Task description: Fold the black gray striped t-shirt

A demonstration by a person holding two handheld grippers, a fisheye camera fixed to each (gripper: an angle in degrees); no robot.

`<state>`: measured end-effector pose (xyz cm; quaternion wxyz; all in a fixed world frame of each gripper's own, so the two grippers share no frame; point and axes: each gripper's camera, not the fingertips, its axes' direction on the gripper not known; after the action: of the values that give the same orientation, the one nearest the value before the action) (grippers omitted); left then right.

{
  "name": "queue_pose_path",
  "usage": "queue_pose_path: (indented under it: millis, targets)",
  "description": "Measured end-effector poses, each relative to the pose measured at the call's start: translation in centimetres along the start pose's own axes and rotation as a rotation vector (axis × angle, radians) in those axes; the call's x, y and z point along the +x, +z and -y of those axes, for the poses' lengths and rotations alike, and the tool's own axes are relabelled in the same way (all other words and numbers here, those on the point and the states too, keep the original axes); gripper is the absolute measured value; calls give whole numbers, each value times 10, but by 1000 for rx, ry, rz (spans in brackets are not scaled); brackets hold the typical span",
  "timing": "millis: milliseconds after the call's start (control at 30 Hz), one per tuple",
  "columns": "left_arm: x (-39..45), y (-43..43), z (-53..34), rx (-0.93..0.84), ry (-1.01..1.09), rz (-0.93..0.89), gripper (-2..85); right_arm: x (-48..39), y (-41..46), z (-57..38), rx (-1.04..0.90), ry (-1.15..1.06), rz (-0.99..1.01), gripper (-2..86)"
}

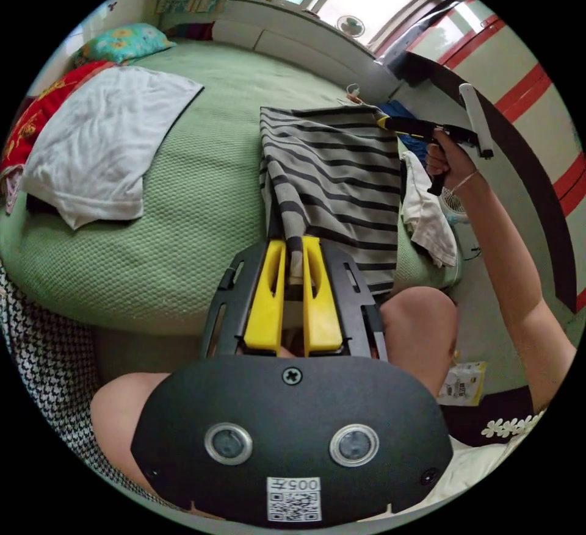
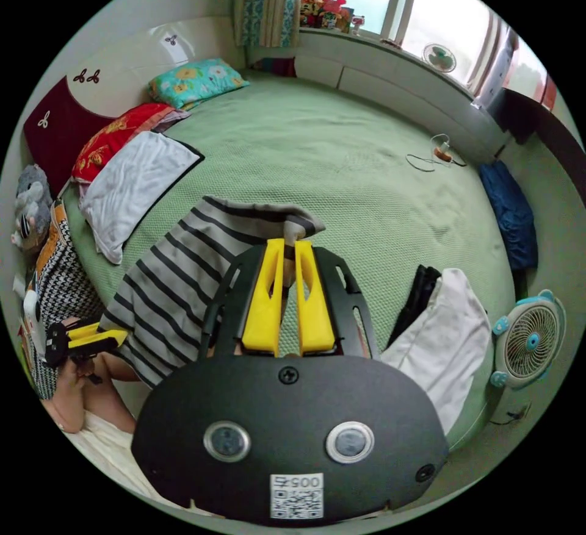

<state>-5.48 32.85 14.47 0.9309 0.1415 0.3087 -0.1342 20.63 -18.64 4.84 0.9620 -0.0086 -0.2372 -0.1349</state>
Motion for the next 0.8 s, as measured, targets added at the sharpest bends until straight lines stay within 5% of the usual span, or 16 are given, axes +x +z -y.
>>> queue_pose_path:
  millis: [567,800]
  targets:
    - [254,-4,52,146,360,-145,58,167,-248,-51,172,59,-291,-8]
    - [336,83,74,113,313,-305,59,266,-265,-77,68,123,-411,-7]
